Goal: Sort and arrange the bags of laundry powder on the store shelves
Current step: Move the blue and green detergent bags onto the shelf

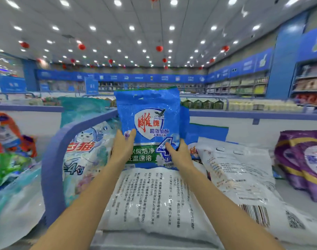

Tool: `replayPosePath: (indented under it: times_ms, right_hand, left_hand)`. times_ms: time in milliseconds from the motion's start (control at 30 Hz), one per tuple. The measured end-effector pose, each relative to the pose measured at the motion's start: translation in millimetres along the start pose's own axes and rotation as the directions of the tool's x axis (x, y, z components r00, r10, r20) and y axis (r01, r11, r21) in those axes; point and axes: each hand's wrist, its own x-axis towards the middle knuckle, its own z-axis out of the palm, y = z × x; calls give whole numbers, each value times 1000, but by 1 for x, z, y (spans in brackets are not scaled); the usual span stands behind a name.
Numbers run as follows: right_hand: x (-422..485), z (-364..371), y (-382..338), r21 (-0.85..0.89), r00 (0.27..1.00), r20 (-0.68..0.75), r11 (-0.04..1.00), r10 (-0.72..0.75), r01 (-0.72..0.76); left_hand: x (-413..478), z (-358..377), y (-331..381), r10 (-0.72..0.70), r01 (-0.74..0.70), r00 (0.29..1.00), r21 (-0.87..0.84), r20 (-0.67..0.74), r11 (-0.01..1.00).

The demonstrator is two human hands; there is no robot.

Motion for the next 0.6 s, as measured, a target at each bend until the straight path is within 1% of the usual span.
replayPosePath:
  times_ms: [67, 100, 167, 200, 267, 300, 333, 367, 400, 433, 467, 500, 533, 567, 600]
  right_hand:
    - [-2, -6, -1, 9, 1000, -13, 1000, -19, 19]
    - [-5, -11, -2, 27, 999, -24, 999, -32, 32]
    - [-17, -24, -2, 26, 991, -74, 994, -108, 110]
    - [-26, -30, -2, -11, 981, -96, 985, -171, 170]
    - [-50, -47, 0, -172, 948, -82, 941, -307, 290]
    - [-62, -58, 4, -294, 922, -67, 891, -380, 346]
    - [-73, -71, 8, -442, 889, -58, 810, -455, 386]
    - [-81, -85, 11, -600, 859, -58, 705, -509, 378]
    - [-86, -101, 15, -741, 851, -59, 594, -521, 313]
    - [-89, -116, 20, -849, 882, -64, 490, -467, 198]
    - [-91, -129, 24, -916, 927, -86, 396, -364, 70]
    - [-92, -137, 27, -946, 963, -112, 324, -247, -27]
    - [-93, -142, 31, -952, 981, -134, 294, -140, -88]
    - [-92, -143, 35, -948, 986, -151, 291, -64, -127]
    - [-90, -143, 37, -943, 986, -166, 298, -28, -151]
  left_hand:
    - [-2, 2, -5, -11, 12, 1000, -42, 6, 999]
    - [-4, 3, -7, 5, -5, 1000, -83, 6, 997]
    - [-7, 4, -8, 51, -53, 998, -156, -21, 986]
    - [-11, 3, -8, 69, -75, 997, -171, -43, 982]
    - [-18, 0, -9, 110, -121, 991, -155, -74, 981]
    - [-23, -2, -10, 133, -144, 988, -148, -82, 978]
    - [-28, -4, -10, 165, -177, 982, -140, -89, 974]
    - [-34, -5, -11, 208, -219, 973, -114, -103, 969]
    - [-40, -7, -11, 253, -262, 959, -66, -124, 963]
    - [-46, -7, -10, 297, -300, 943, 4, -149, 954]
    - [-52, -6, -9, 336, -328, 928, 75, -163, 942]
    - [-56, -3, -6, 361, -346, 919, 116, -157, 931]
    - [-61, 1, -2, 373, -358, 919, 127, -128, 925]
    - [-66, 6, 3, 384, -373, 920, 125, -82, 920]
    - [-71, 13, 8, 392, -386, 919, 126, -27, 914]
